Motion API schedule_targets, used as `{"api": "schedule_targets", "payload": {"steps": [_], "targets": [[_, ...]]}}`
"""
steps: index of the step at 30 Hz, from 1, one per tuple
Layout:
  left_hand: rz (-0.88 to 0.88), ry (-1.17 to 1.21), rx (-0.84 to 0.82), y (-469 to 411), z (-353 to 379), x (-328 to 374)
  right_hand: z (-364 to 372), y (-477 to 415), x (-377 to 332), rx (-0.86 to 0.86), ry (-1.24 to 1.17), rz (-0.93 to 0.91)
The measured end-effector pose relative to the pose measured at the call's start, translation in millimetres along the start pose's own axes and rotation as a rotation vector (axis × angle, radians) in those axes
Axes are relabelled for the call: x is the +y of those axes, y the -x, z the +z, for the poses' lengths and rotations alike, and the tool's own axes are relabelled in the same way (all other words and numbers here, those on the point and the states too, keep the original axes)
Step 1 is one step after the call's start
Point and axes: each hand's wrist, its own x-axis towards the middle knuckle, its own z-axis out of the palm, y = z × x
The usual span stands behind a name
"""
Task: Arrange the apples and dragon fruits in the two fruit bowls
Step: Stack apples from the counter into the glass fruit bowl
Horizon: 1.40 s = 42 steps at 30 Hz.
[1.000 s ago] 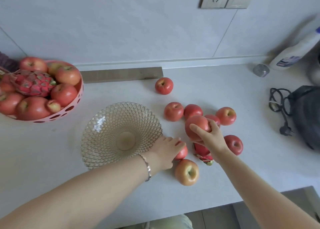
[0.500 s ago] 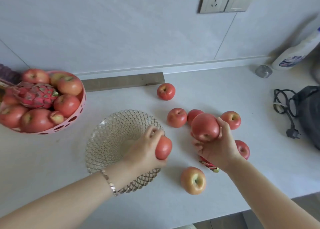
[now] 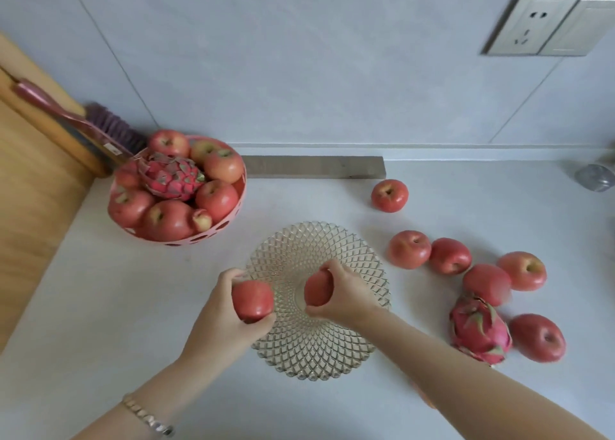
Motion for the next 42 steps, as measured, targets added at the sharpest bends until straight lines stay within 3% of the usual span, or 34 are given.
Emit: {"api": "schedule_targets", "payload": {"steps": [7,14,20,25,31,35,38,42], "targets": [[-0.053,0.057,-0.025,-14.0,2.9,-4.4,28.6,-19.4,-8.0,-0.015,0.404,-0.025],[0.056,-0.148,-0.066,-70.8,23.7,21.5,33.4,-4.1,16.4,-0.03,0.087,-0.095],[0.14,-0.457,-0.262,-118.5,56.8,41.7,27.7,2.8,25.7,-0.022,-0.093,-0.063],[0.164,-0.649,-0.321,-129.2,75.0,43.9,28.0,0.3,29.1,0.027,-0.226,-0.024],[0.144,-0.463,-0.241,-120.1,71.1,37.4,31.6,-2.2,30.2,0.058,-0.236,0.002],[0.009,-0.285,-0.178,-109.5,75.7,36.3,36.5,-1.7,29.3,0.021,-0.235,0.025],[-0.039,-0.295,-0.204,-102.6,79.3,33.8,33.9,-0.2,28.3,-0.023,-0.216,0.03],[-0.034,-0.365,-0.202,-93.9,76.8,36.9,10.8,-5.0,29.6,-0.137,0.093,-0.136]]}}
